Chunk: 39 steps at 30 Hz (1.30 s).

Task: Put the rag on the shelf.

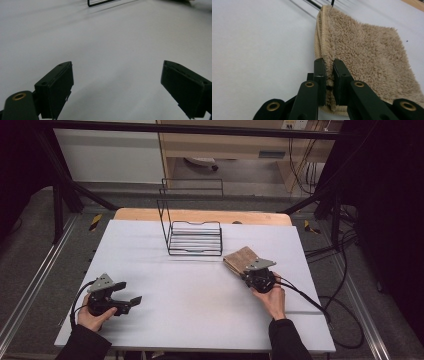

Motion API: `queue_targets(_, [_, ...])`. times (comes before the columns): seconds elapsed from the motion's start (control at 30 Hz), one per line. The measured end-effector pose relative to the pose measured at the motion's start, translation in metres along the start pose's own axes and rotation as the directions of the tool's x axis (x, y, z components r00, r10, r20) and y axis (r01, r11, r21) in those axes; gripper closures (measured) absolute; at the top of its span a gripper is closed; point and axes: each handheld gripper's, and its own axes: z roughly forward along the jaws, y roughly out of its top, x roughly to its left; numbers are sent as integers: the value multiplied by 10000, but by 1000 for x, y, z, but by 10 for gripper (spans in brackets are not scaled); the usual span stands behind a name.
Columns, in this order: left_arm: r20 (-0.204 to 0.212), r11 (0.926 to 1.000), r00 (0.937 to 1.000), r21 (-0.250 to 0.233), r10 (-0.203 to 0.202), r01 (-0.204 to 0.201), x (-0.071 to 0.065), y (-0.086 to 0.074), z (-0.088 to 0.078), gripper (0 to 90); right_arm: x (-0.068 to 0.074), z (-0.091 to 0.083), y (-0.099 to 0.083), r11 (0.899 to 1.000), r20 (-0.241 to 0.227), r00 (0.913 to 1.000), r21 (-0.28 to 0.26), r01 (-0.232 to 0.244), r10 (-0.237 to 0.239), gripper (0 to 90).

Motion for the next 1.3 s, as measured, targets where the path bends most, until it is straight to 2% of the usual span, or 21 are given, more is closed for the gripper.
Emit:
queue_targets(0.13, [-10, 10000, 10000, -16, -11, 11, 0, 0, 0, 111, 2, -8, 3, 9994, -422, 9987, -179, -302, 294, 828])
queue_targets(0.33, [-18, 10000, 10000, -27, 10, -10, 0, 0, -1, 112, 20, -14, 13, 9995, -1155, 9932, -278, -163, 130, 829])
queue_targets(0.47, [-21, 10000, 10000, -40, 0, 0, 0, 0, -1, 112, 33, -17, 17, 9989, -1684, 9855, -388, -277, 208, 828])
queue_targets(0.8, [-31, 10000, 10000, -36, -2, 1, 0, 1, -1, 112, 61, -11, 26, 9991, -2374, 9710, -246, -347, 279, 828])
queue_targets(0.93, [-33, 10000, 10000, -60, -14, 14, 0, 1, -1, 112, 70, -6, 28, 9995, -2553, 9666, -136, -285, 241, 828])
queue_targets(1.0, [-32, 10000, 10000, -59, -24, 24, 0, 1, -1, 112, 74, -4, 29, 9997, -2799, 9599, -128, -221, 176, 828])
queue_targets(1.17, [-33, 10000, 10000, -60, -20, 20, 0, 1, -2, 112, 85, -6, 28, 9998, -3212, 9468, -62, 177, -187, 828])
queue_targets(1.3, [-20, 10000, 10000, -56, -30, 30, 0, 1, -2, 112, 90, -10, 22, 9985, -3336, 9414, 52, 540, -492, 826])
